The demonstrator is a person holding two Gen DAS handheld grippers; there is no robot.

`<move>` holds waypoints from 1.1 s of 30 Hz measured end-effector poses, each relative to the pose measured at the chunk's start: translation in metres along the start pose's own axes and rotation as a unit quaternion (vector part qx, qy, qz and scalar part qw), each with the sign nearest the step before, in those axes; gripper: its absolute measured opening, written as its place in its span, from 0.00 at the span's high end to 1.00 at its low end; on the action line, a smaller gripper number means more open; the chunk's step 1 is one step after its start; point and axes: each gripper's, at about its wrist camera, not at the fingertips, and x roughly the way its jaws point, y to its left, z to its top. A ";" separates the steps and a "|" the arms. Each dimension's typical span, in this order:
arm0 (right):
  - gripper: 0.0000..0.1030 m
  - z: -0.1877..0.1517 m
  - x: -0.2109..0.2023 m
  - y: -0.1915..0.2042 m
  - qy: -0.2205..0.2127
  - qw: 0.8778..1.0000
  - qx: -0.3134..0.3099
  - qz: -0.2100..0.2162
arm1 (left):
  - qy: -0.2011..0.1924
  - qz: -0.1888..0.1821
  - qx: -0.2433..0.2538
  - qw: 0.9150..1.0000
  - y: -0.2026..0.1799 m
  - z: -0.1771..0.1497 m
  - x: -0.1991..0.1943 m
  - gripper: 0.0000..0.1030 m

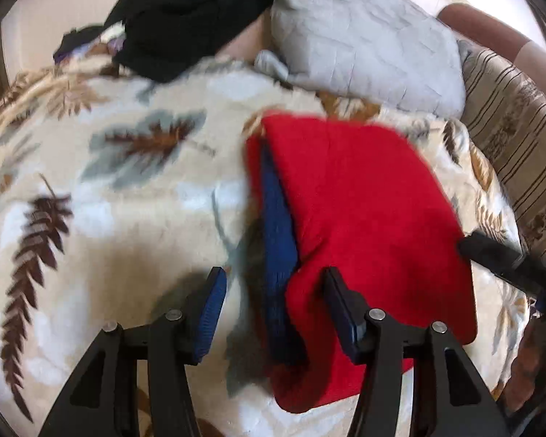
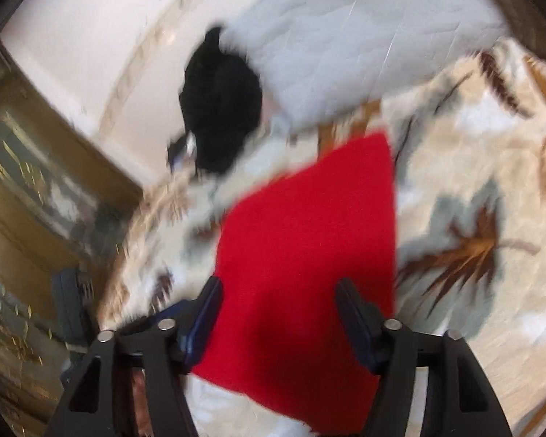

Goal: Fold small clothes

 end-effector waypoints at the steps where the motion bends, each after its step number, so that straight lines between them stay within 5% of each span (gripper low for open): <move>1: 0.33 -0.004 0.004 0.003 0.003 1.000 -0.012 -0.014 | 0.002 -0.002 -0.006 1.000 0.001 -0.001 0.001 0.44; 7: 0.33 0.014 -0.021 0.036 -0.041 0.998 -0.055 -0.013 | -0.026 0.019 -0.006 0.999 0.003 -0.005 -0.031 0.44; 9: 0.29 0.017 -0.007 0.036 -0.021 0.998 -0.059 -0.020 | -0.036 0.016 -0.020 0.999 0.007 -0.010 -0.046 0.40; 11: 0.29 0.012 0.022 0.024 0.043 0.998 -0.033 -0.040 | -0.041 0.017 -0.031 0.999 0.012 -0.017 -0.058 0.34; 17: 0.29 0.018 0.000 0.056 -0.004 0.997 -0.068 -0.026 | -0.056 0.043 -0.024 0.997 0.019 -0.028 -0.084 0.33; 21: 0.26 0.016 0.043 0.041 0.066 0.996 -0.042 -0.046 | -0.068 0.052 -0.032 0.996 0.023 -0.032 -0.104 0.31; 27: 0.26 0.008 0.011 0.060 0.012 0.999 -0.040 -0.006 | -0.084 0.085 -0.035 0.992 0.028 -0.039 -0.116 0.26; 30: 0.28 -0.012 0.049 0.049 0.108 0.993 -0.041 -0.016 | -0.072 0.092 -0.064 0.991 0.029 -0.037 -0.111 0.26; 33: 0.27 -0.024 0.018 0.059 0.057 0.996 -0.067 -0.019 | -0.080 0.095 -0.060 0.990 0.025 -0.038 -0.114 0.26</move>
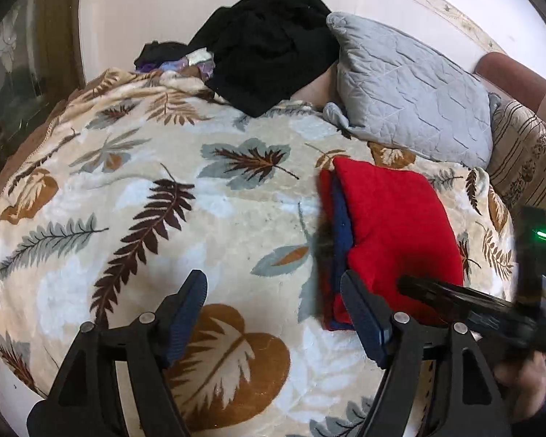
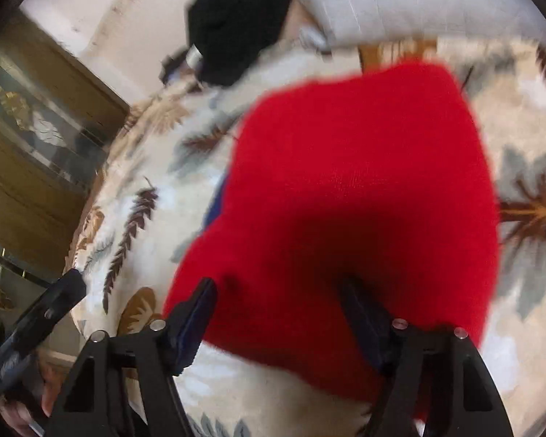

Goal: Fold small clothes
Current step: 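Release the sweater and pull both grippers back from it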

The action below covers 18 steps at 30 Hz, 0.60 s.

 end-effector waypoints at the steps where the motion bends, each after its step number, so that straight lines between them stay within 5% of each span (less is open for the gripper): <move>1: 0.27 -0.003 -0.010 0.003 -0.013 1.000 -0.005 -0.005 | -0.003 0.005 0.005 1.000 -0.001 0.000 -0.001 0.26; 4: 0.27 -0.012 -0.019 0.005 -0.041 0.998 -0.030 -0.037 | -0.005 0.004 0.011 1.000 -0.008 -0.001 -0.003 0.25; 7: 0.25 -0.014 0.005 -0.018 0.010 0.999 0.004 -0.050 | -0.006 0.002 0.016 1.000 -0.014 -0.003 -0.008 0.25; 11: 0.25 -0.016 -0.027 -0.009 -0.035 0.999 0.010 -0.023 | -0.012 0.006 0.033 0.999 -0.022 -0.004 -0.017 0.25; 18: 0.25 -0.039 -0.083 0.018 -0.099 0.993 -0.020 -0.067 | -0.031 0.003 0.031 0.999 -0.028 0.000 -0.030 0.25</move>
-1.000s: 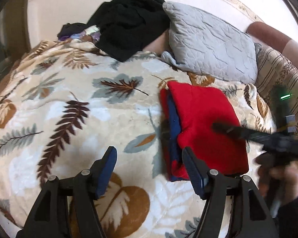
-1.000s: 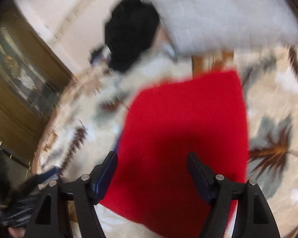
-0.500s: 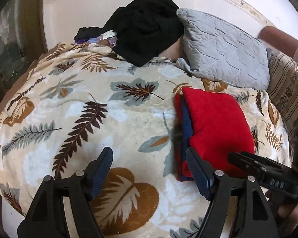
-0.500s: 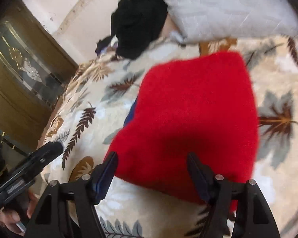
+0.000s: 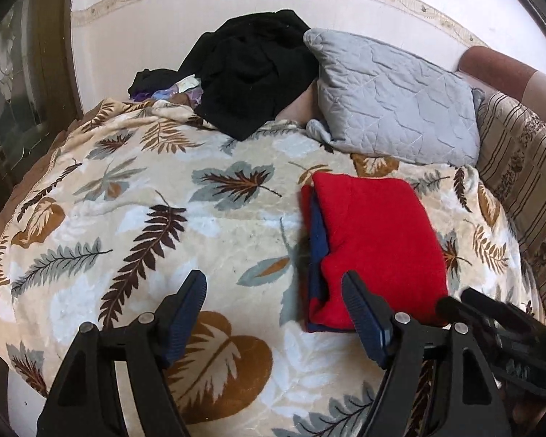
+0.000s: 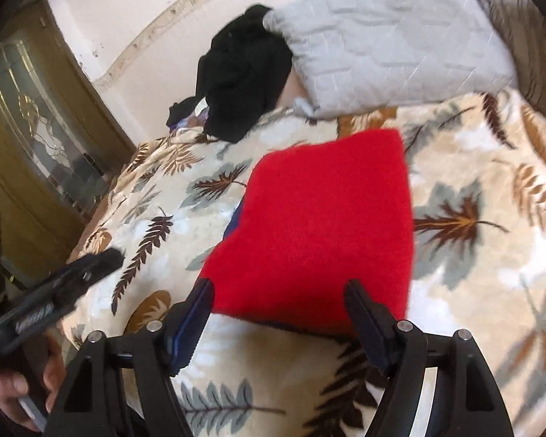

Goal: Fold small clothes
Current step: 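Release the sweater and pull both grippers back from it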

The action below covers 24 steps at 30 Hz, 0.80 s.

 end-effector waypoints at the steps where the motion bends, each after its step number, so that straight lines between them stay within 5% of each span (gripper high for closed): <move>1: 0.25 -0.006 -0.010 0.004 -0.006 1.000 -0.008 -0.011 | -0.002 -0.001 0.000 1.000 -0.002 0.000 -0.001 0.24; 4: 0.24 -0.019 -0.026 0.013 -0.016 0.999 -0.024 -0.038 | -0.006 0.001 0.009 1.000 -0.008 -0.001 -0.007 0.20; 8: 0.10 -0.027 -0.036 0.020 -0.019 0.996 -0.042 -0.083 | -0.018 0.010 0.026 0.999 -0.014 -0.005 -0.014 0.15; 18: 0.01 -0.018 -0.039 0.016 -0.008 0.983 -0.039 -0.181 | -0.011 0.039 0.030 0.999 -0.014 -0.015 -0.011 0.14; 24: 0.01 -0.016 -0.041 0.019 -0.009 0.981 -0.032 -0.193 | -0.013 0.055 0.053 0.997 -0.019 -0.020 -0.008 0.12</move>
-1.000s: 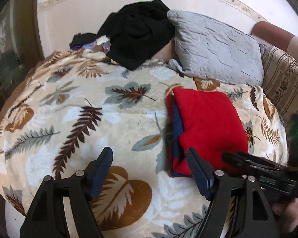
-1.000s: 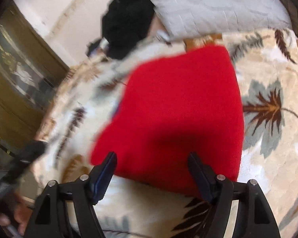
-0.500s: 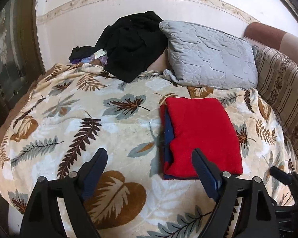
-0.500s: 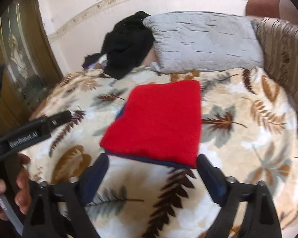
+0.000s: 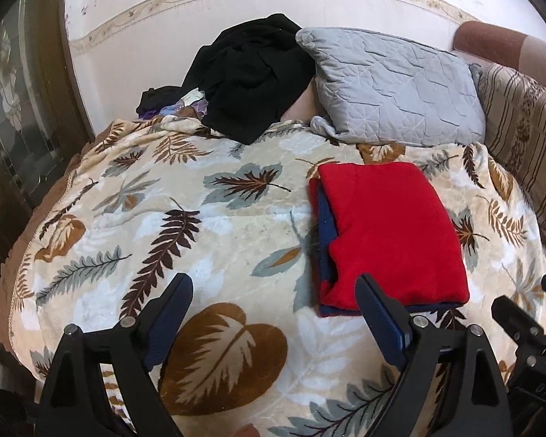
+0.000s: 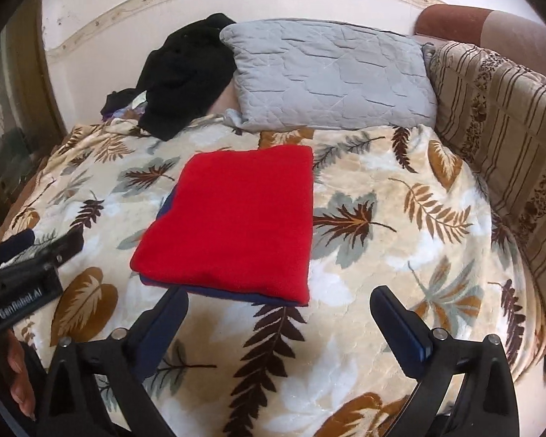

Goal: Fold small clothes
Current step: 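Release the sweater and pull both grippers back from it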

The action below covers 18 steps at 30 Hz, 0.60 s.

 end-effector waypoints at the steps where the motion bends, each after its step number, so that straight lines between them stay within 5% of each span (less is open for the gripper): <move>1: 0.01 0.000 -0.001 0.001 0.000 1.000 -0.001 0.000 | -0.002 0.003 0.002 1.000 -0.001 0.000 0.000 0.12; 18: 0.01 0.004 -0.001 -0.004 -0.005 1.000 0.000 -0.009 | -0.002 -0.007 0.010 1.000 -0.011 0.000 -0.006 0.11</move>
